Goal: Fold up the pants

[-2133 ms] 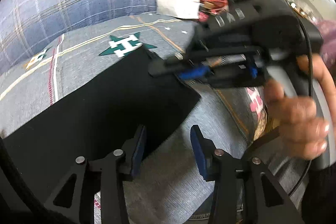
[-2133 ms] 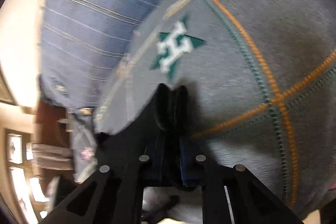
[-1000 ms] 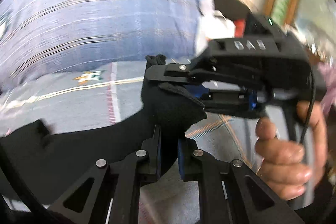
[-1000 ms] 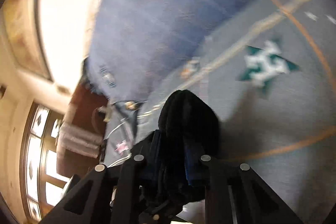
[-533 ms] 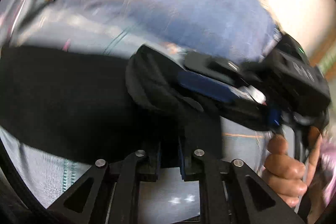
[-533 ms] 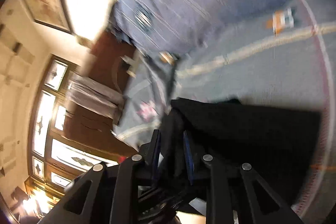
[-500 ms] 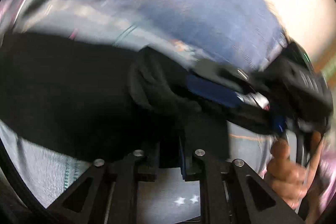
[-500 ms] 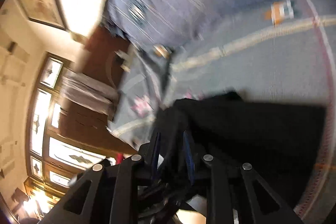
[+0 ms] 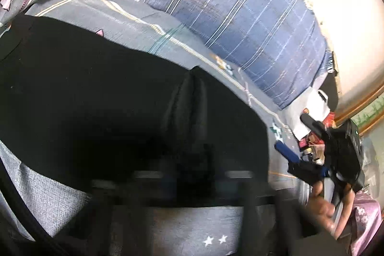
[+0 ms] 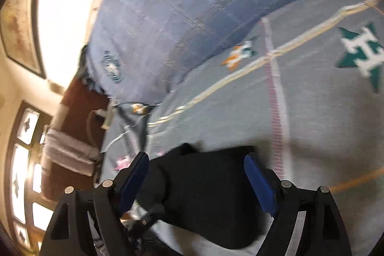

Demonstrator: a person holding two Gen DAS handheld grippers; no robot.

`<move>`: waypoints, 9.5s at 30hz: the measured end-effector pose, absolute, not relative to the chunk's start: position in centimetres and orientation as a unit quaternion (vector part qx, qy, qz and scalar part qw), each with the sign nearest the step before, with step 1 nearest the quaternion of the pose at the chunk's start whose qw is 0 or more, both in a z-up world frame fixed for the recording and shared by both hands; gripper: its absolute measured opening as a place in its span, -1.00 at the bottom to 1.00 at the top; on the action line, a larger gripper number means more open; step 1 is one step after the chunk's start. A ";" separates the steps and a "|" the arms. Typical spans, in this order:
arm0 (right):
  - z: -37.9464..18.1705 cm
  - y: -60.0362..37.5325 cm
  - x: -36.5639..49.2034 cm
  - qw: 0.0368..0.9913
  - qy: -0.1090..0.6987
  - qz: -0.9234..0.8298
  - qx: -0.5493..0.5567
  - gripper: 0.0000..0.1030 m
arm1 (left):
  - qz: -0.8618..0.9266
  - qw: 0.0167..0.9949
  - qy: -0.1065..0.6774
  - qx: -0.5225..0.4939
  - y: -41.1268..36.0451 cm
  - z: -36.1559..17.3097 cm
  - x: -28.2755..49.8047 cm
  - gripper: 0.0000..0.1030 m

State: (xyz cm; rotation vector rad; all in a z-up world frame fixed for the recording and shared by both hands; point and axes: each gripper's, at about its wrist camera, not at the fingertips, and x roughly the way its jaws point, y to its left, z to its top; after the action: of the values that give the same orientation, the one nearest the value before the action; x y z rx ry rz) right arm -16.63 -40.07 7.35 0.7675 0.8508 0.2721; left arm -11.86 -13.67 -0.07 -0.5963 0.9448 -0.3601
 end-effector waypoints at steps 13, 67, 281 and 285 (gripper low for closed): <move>4.7 -36.1 -16.9 0.834 0.468 0.111 0.269 0.46 | -0.101 0.856 0.428 -0.273 -10.5 -0.1 -14.7 -0.80; 6.1 -39.5 -16.8 0.838 0.462 0.102 0.273 0.15 | -0.178 0.828 0.482 -0.223 -20.0 0.3 -12.0 -0.55; 4.0 -48.9 -17.9 0.776 0.498 0.023 0.386 0.37 | -0.218 0.767 0.562 -0.218 -21.4 4.6 -4.5 0.31; 4.4 -48.2 -17.7 0.792 0.495 0.011 0.357 0.16 | -0.217 0.769 0.563 -0.213 -21.8 4.5 -3.6 0.25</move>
State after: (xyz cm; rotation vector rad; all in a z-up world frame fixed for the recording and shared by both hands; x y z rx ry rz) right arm -17.75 -48.23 4.35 0.7685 1.0641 0.0228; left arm -3.63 -21.82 4.46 -0.4629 1.2213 -0.4711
